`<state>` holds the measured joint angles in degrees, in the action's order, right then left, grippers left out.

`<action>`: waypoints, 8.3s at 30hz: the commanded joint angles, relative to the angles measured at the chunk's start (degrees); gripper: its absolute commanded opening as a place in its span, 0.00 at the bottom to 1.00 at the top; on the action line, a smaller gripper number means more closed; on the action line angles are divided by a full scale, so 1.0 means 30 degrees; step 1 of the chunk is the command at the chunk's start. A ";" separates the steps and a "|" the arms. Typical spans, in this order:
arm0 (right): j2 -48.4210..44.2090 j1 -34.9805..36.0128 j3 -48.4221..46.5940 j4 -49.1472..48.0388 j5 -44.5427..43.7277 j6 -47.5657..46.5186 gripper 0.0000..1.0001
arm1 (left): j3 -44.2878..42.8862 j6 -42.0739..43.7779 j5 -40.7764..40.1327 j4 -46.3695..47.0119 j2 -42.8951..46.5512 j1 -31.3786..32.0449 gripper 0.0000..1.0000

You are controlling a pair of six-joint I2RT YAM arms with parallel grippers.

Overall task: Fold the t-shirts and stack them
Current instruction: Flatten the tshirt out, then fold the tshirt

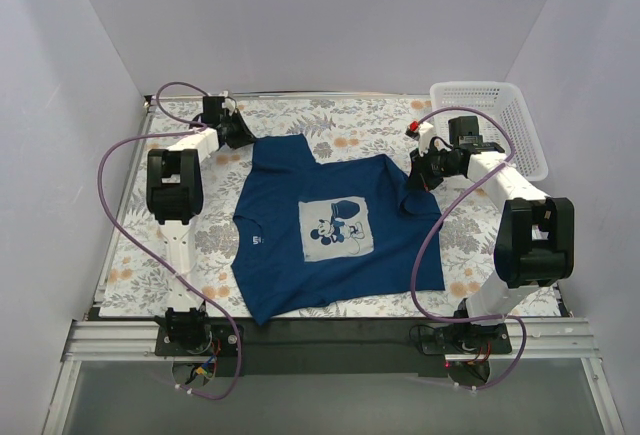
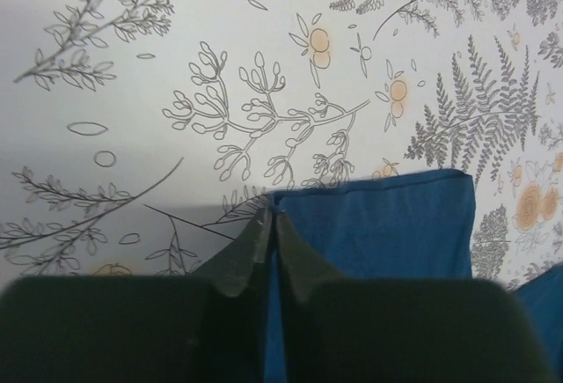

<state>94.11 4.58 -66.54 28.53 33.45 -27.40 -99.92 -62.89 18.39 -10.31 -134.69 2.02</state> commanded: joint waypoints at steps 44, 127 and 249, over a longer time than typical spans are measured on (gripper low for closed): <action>-0.7550 -0.0501 -2.4317 0.3027 -0.1132 -0.1150 0.01 | 0.2866 0.1715 -0.7682 0.7888 2.8524 0.0262 0.00; 0.9384 0.0818 -1.2097 -0.8251 -0.2334 -0.0477 0.01 | 1.0924 0.3064 -0.3585 1.3455 1.1324 -0.2930 0.00; 0.4901 -0.0501 -0.4743 -1.0039 0.0041 -0.0535 0.01 | 2.2965 0.1804 -0.1150 1.0672 2.6294 -0.2608 0.00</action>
<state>111.77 3.33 -81.58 -0.14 33.08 -27.75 -31.44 -57.89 14.46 22.04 -57.67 -6.15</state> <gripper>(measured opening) 0.021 0.015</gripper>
